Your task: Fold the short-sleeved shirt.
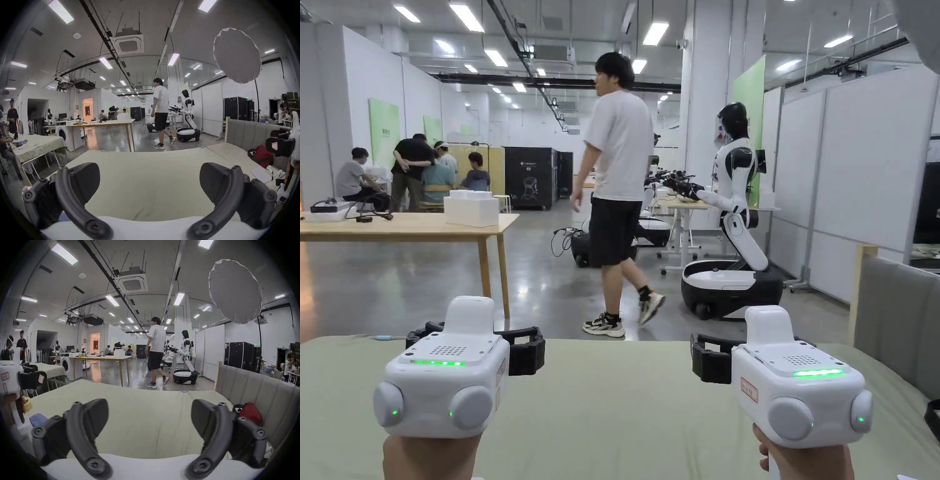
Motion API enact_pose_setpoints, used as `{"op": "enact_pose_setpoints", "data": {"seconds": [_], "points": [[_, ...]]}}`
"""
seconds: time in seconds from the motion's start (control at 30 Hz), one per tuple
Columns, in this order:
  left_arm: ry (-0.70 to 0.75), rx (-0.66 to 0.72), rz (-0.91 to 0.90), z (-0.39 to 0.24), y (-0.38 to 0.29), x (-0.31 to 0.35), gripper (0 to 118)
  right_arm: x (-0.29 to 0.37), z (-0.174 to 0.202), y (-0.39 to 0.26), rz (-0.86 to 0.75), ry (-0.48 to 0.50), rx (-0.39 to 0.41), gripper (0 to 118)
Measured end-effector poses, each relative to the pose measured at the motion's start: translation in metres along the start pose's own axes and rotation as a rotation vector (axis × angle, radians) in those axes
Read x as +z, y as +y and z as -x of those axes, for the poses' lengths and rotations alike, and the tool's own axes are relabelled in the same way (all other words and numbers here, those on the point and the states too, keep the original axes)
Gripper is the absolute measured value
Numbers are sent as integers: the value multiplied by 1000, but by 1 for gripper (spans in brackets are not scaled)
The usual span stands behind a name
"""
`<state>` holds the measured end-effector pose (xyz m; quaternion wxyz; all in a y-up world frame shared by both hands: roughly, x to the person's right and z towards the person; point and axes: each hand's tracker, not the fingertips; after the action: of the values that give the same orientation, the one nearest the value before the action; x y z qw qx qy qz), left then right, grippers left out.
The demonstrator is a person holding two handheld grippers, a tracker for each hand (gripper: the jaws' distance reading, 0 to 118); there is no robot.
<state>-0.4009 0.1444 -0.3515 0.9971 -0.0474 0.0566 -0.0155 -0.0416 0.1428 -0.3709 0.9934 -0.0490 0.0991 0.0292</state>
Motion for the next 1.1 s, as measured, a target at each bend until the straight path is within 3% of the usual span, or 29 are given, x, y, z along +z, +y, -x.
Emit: {"op": "enact_pose_setpoints", "data": {"seconds": [0.07, 0.47, 0.67, 0.77, 0.9, 1.1], "points": [[0, 3, -7, 1, 0, 0, 118, 1, 0, 1, -12, -2, -4, 118], [-25, 2, -9, -2, 0, 1, 118, 1, 2, 3, -6, 14, 7, 118], [-33, 14, -15, -3, 1, 2, 118, -4, 0, 11, 87, 65, -91, 118], [-34, 20, -3, -3, 0, 1, 118, -4, 5, 15, 98, 48, -71, 118], [-30, 33, -5, -2, -2, 2, 118, 0, 9, 15, 106, 98, -47, 118], [-24, 32, -10, -1, -2, 3, 118, 6, 25, 20, 76, -127, 19, 118]]}}
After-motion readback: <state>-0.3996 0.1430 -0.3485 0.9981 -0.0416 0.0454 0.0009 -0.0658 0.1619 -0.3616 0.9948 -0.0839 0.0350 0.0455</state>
